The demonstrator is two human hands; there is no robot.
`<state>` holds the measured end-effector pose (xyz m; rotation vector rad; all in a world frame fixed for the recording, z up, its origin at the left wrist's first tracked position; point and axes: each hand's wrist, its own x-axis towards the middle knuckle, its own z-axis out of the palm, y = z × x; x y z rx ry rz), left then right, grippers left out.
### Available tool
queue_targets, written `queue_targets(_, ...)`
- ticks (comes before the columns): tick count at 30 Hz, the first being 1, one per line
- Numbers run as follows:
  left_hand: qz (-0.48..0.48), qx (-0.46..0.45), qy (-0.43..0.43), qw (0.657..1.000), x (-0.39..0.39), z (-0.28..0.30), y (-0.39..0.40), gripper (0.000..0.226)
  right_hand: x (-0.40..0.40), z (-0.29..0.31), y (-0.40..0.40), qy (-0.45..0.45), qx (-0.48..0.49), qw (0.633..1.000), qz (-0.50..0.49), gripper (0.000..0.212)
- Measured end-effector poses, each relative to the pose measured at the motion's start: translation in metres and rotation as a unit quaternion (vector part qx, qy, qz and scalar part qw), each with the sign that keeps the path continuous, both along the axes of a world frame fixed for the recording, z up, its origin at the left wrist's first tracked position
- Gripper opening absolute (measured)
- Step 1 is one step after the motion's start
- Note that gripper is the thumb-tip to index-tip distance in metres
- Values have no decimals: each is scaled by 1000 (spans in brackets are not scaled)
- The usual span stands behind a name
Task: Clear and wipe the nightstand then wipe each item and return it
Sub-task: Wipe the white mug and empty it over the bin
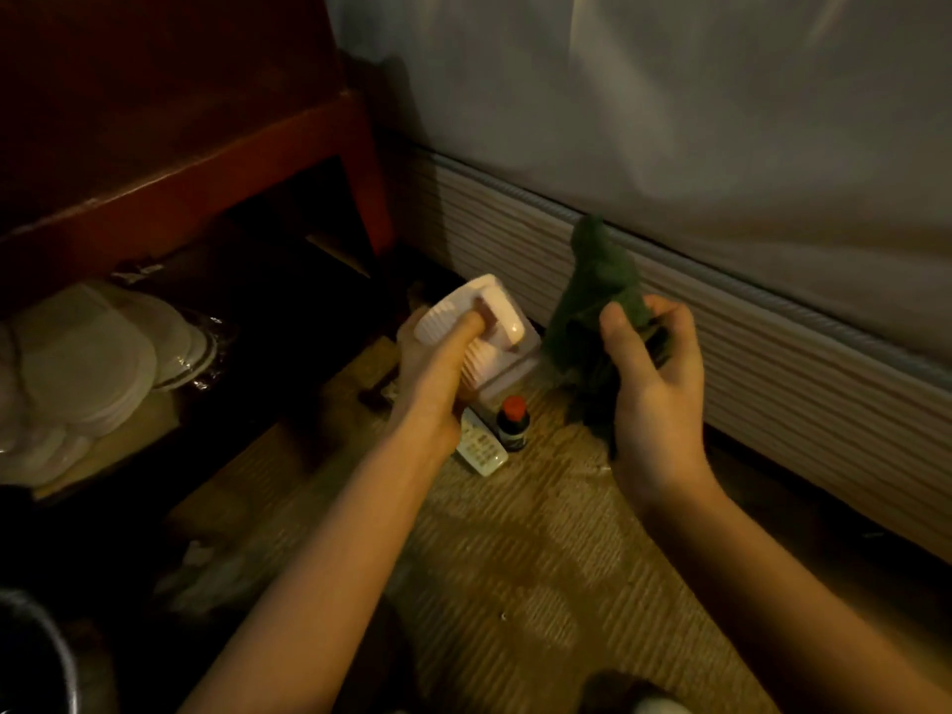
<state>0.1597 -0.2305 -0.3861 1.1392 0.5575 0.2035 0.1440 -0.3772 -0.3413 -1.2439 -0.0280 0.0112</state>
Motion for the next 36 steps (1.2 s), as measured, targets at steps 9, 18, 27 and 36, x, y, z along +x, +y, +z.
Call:
queue_targets(9,-59,113,-5,992,-28,7,-24,104,-9,-27,8,-152,-159,972,83,35)
queue_targets(18,-72,264,-89,958,-61,19,-30,95,2,-19,3,-198,-266,942,56,19)
queue_targets(27,-14,156,-56,986,-53,17,-28,84,-5,-29,10,-381,-327,864,-36,18)
queue_targets(36,-21,-39,13,999,-48,10,-22,75,-23,-40,26,-420,-325,848,2,31)
